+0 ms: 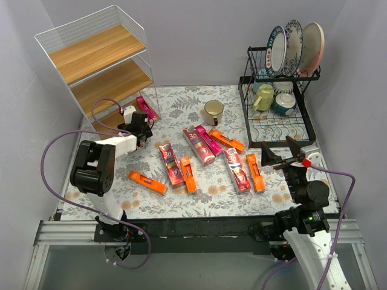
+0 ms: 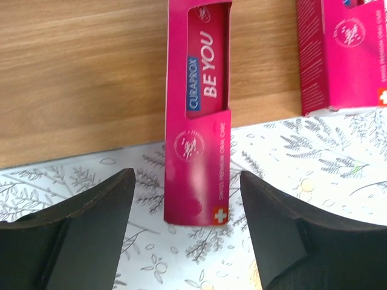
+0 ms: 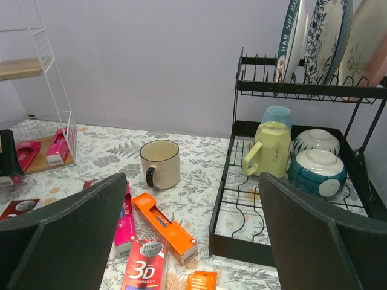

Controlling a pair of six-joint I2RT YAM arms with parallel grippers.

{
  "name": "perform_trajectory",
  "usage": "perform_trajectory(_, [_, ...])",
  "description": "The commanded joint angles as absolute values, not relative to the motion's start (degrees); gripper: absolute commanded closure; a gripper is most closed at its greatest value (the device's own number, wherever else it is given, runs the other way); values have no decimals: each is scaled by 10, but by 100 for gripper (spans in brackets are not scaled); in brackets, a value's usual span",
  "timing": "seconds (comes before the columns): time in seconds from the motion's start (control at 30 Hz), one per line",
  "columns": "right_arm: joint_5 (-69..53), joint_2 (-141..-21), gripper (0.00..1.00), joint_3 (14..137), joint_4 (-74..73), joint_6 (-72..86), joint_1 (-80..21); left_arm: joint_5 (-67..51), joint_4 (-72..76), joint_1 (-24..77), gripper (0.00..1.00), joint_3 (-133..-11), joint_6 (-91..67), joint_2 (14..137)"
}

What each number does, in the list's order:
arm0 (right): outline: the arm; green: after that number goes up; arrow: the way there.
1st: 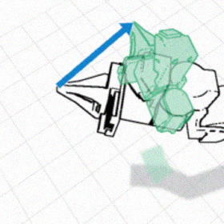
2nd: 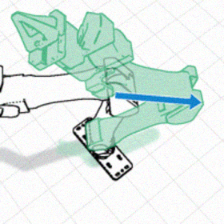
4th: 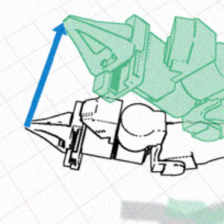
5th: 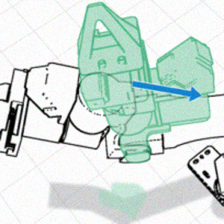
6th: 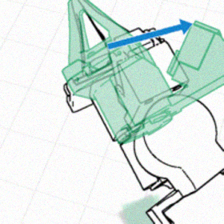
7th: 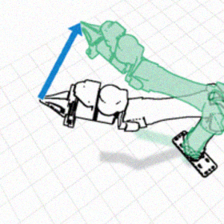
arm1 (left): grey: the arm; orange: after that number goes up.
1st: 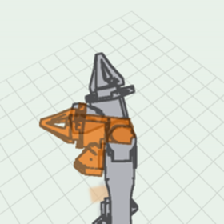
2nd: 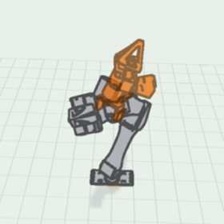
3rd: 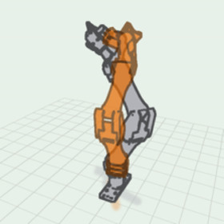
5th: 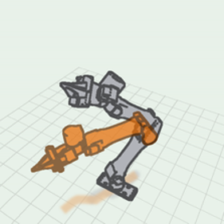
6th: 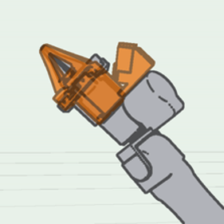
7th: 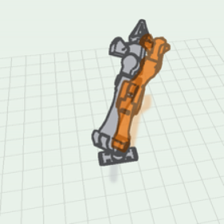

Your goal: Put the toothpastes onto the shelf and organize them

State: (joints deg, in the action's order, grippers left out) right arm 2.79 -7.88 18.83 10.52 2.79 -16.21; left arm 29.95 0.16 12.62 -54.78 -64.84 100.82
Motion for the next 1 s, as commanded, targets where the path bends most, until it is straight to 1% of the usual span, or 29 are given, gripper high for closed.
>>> perform_trajectory(0.0, [25, -83, 1, 189, 127, 26, -166, 302, -19, 134, 31, -535, -660, 969])
perform_trajectory(0.13, [27, -79, 1, 189, 127, 25, -166, 304, -23, 141, 36, -539, -663, 980])
perform_trajectory(0.23, [25, -80, 1, 189, 126, 25, -165, 304, -25, 142, 44, -546, -662, 988])
perform_trajectory(0.27, [25, -79, 1, 189, 125, 25, -166, 306, -25, 142, 51, -548, -661, 990])
perform_trajectory(0.4, [26, -79, 1, 189, 125, 25, -165, 313, -12, 142, 58, -555, -649, 994])
perform_trajectory(0.67, [25, -83, 1, 189, 126, 25, -166, 335, -10, 142, 61, -598, -645, 1025])
perform_trajectory(0.97, [25, -88, 1, 190, 123, 24, -165, 340, -10, 142, 61, -632, -650, 1063])
